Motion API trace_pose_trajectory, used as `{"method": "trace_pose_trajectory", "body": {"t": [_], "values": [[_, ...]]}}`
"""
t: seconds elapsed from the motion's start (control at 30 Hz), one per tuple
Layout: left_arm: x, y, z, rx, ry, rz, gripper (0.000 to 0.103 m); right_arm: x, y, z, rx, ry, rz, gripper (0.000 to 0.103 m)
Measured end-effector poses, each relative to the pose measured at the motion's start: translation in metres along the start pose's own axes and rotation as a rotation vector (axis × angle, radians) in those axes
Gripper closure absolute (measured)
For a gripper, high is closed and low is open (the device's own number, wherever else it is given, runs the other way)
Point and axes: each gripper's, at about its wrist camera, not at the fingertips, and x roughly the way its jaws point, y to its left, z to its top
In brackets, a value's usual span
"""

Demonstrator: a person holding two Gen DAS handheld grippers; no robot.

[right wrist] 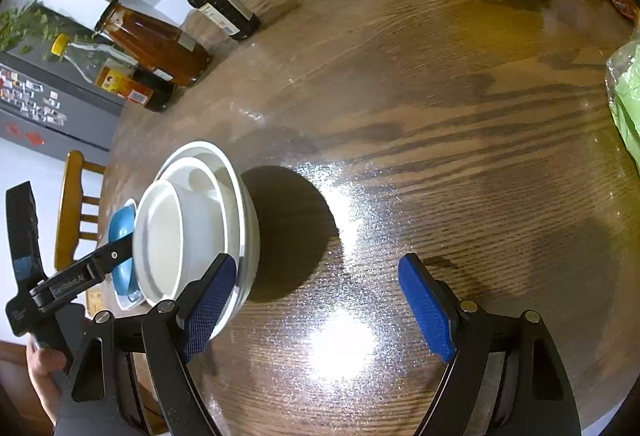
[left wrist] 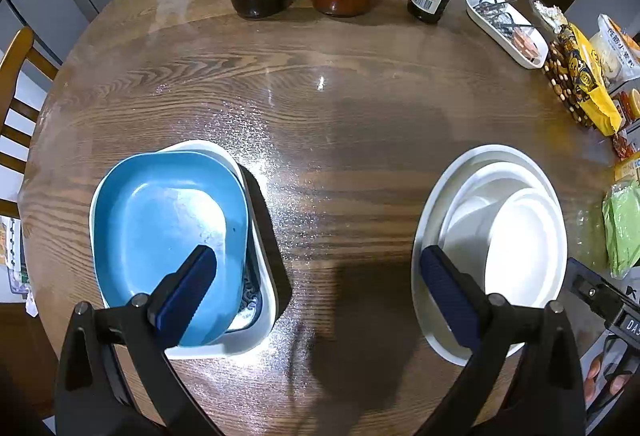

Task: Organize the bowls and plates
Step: 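Grasp the rim of the nested white bowl stack with the right gripper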

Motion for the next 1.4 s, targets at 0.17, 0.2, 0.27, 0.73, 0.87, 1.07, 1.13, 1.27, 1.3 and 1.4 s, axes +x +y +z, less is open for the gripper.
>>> {"method": "trace_pose_trajectory", "body": {"t": [0.17,0.2,0.27,0.73,0.87,1.07,1.13,1.27,1.3,1.4], "values": [[0.005,-0.007,-0.001,0.038,0.017,0.028,0.001,0.004,0.001,0.003,-0.003,0.010,-0.002,0.019],[0.006,-0.008,0.000,0.041,0.016,0.032,0.001,0.004,0.002,0.004,-0.006,0.009,-0.005,0.019],[0.006,-0.008,0.000,0.044,0.016,0.036,0.001,0.006,0.002,0.004,-0.001,0.010,-0.006,0.019],[0.000,-0.019,-0.010,0.090,-0.071,0.044,0.021,0.008,0.017,-0.001,-0.081,-0.060,-0.091,0.023],[-0.005,-0.027,-0.014,0.104,-0.108,0.038,0.035,0.005,0.021,-0.004,-0.099,-0.074,-0.066,0.038],[-0.007,-0.039,-0.020,0.114,-0.147,-0.001,0.068,0.001,0.034,-0.008,-0.141,-0.086,-0.049,0.060],[-0.007,-0.044,-0.021,0.127,-0.157,-0.004,0.077,0.001,0.037,-0.009,-0.151,-0.085,-0.043,0.066],[-0.007,-0.049,-0.022,0.147,-0.171,0.002,0.084,0.001,0.040,-0.010,-0.165,-0.085,-0.035,0.073],[-0.007,-0.049,-0.022,0.145,-0.173,-0.001,0.085,0.001,0.041,-0.010,-0.168,-0.086,-0.035,0.073],[-0.006,-0.047,-0.022,0.144,-0.173,-0.019,0.091,0.001,0.043,-0.011,-0.180,-0.088,-0.028,0.080]]}}
